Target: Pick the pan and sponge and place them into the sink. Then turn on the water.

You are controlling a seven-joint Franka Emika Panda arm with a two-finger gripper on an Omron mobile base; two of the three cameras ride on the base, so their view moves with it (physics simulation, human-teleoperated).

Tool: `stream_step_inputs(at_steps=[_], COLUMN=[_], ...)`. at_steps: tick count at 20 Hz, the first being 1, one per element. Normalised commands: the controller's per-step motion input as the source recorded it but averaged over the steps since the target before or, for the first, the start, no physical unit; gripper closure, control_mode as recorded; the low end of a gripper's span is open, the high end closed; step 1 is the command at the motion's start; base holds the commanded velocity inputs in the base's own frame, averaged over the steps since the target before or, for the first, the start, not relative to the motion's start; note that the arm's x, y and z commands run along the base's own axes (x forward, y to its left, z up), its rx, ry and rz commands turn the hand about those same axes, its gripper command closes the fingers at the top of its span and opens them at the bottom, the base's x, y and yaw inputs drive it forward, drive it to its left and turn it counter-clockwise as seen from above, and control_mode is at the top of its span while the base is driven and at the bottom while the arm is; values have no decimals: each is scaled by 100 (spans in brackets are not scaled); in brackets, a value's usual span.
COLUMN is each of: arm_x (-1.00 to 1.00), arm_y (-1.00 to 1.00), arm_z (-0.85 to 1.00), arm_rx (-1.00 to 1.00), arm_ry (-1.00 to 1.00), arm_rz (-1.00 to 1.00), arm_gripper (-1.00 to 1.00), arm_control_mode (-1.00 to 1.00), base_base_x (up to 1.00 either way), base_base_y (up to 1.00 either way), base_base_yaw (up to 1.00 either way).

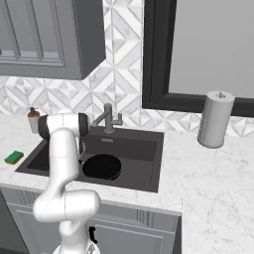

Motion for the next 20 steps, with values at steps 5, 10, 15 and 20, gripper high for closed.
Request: stream_step_inputs(at_steps=[5,10,15,20], arm_x=[-9,-18,-21,-26], arm_y=[0,12,42,43], arm_z=[14,75,100,100], arm_rx=[0,-3,-8,-13], arm_ry=[-15,-21,-3,14], arm_rz=[-3,5,2,7], arm_gripper=[-100,-100,-100,-100], arm_control_mode=[-100,-100,-100,-100], base_base_x=[0,0,0,0], base_base_y=[0,0,0,0], base_base_yaw=[0,0,0,0])
